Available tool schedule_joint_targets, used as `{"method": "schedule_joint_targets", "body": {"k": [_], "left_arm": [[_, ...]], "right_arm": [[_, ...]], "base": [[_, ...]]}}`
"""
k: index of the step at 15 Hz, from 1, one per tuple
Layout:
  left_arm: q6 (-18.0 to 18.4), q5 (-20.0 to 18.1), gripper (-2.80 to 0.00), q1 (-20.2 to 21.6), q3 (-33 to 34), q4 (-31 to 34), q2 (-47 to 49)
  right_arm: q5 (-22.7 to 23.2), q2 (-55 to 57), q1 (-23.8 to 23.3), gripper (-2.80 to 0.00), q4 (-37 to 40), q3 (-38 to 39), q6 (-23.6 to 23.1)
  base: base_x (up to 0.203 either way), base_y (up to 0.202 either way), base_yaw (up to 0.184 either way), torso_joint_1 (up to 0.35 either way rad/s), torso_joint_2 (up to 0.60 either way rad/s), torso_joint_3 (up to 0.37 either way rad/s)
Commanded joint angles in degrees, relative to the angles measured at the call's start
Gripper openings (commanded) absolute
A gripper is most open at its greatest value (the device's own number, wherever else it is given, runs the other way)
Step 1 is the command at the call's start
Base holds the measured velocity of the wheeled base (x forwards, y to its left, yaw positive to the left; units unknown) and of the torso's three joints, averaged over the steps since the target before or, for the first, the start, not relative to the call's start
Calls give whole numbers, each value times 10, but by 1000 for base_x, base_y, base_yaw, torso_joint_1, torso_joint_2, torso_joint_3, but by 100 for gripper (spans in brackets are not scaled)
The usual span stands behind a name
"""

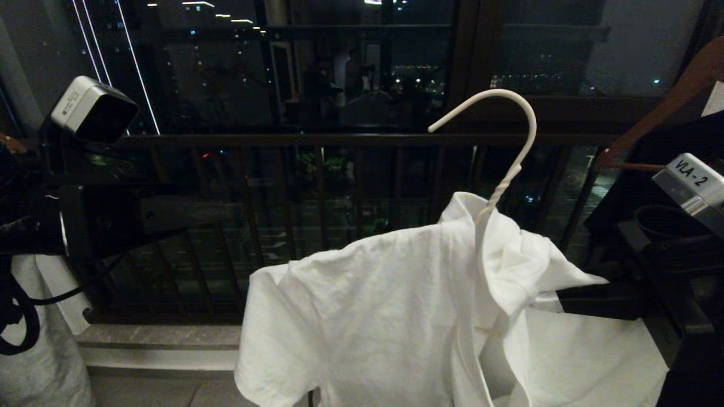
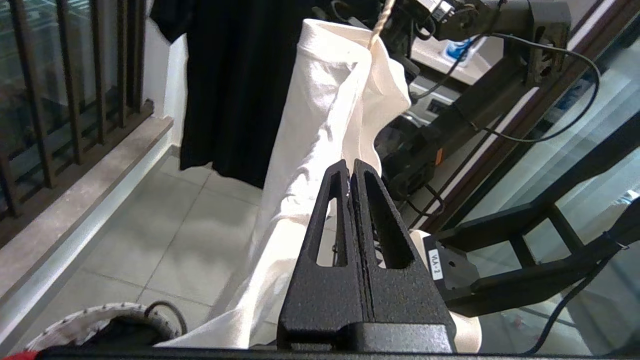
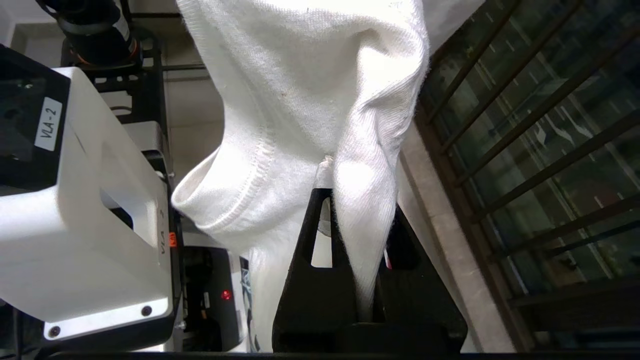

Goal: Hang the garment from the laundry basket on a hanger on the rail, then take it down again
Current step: Hang the clothes rack on the clothesline

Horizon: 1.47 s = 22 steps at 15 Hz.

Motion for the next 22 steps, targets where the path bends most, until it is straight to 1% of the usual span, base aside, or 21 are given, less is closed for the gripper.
{"method": "schedule_joint_targets", "body": {"k": [1,5,15,22], "left_arm": [[-2,-4,-280,-3,3,-4,-1],[-2,-5,-280,-4,3,-5,-1],[-1,-5,-280,-6,4,-5,0],[-1,-5,-280,-7,4,-5,-1]], "right_arm": [[3,-4,1,-280,1,0,-2],[3,-10,1,-280,0,6,-4],[9,-12,1,-280,-1,14,-6],[10,-12,1,-280,0,23,-3]], "base": [[0,0,0,279,-605,-325],[0,0,0,228,-496,-266],[0,0,0,160,-338,-180],[0,0,0,12,-27,-11]]}}
